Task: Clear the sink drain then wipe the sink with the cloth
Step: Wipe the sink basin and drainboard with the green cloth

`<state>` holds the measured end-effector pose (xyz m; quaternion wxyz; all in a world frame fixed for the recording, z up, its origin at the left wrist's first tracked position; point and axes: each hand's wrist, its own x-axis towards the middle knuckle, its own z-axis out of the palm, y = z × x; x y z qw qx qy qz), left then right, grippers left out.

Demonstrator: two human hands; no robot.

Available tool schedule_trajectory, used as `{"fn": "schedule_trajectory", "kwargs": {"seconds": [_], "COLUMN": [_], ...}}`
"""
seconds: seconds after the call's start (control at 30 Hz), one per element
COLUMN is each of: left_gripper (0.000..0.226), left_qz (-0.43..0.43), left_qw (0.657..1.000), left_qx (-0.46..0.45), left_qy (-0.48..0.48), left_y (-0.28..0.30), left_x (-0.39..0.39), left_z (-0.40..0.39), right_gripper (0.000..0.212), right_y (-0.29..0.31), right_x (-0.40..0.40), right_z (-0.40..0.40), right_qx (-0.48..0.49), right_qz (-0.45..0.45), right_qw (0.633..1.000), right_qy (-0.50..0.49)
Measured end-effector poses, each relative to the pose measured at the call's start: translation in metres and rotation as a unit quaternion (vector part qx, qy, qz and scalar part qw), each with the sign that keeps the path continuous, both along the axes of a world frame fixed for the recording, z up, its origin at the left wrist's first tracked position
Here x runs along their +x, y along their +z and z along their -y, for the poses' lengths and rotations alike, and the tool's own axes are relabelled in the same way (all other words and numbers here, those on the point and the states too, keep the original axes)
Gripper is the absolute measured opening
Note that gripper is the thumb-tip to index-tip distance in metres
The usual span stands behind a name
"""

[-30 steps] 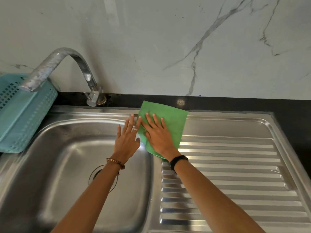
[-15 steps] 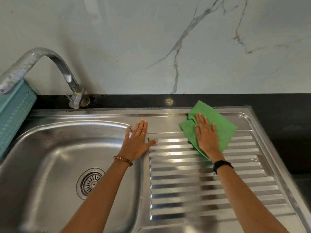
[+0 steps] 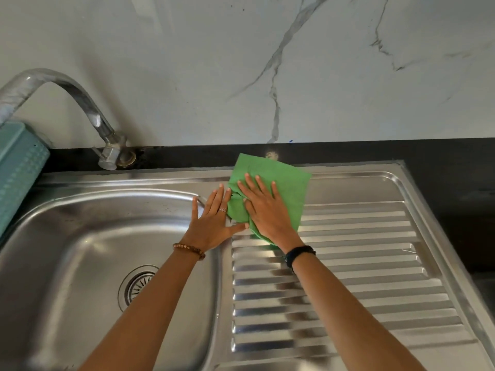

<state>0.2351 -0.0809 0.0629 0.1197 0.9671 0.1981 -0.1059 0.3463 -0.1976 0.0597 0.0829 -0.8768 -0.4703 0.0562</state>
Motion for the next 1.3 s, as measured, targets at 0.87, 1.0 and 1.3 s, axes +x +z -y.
{"fn": "schedule_trajectory", "kwargs": {"seconds": [0.87,1.0,1.3], "left_gripper": [0.094,0.104,0.093], "left_qz": [0.151,0.060,-0.018], "left_qw": [0.979,0.990,0.995], "left_qx": [-0.130,-0.109,-0.098], "left_qy": [0.036,0.065,0.022], "left_y": [0.023,0.013,0.009], "left_x": [0.045,0.058,0.090], "left_z": [0.124,0.128,0.168], "right_gripper": [0.056,0.050,0.052], "right_y": [0.008,0.007,0.009], "right_x": [0.033,0.071,0.159], "right_z": [0.069,0.092,0.198], "right_qx": [-0.076,-0.012,0.010], "right_qz": [0.013,-0.014,-0.001], "right_qw": [0.997,1.000,0.982], "right_qy": [0.018,-0.009,-0.191]}}
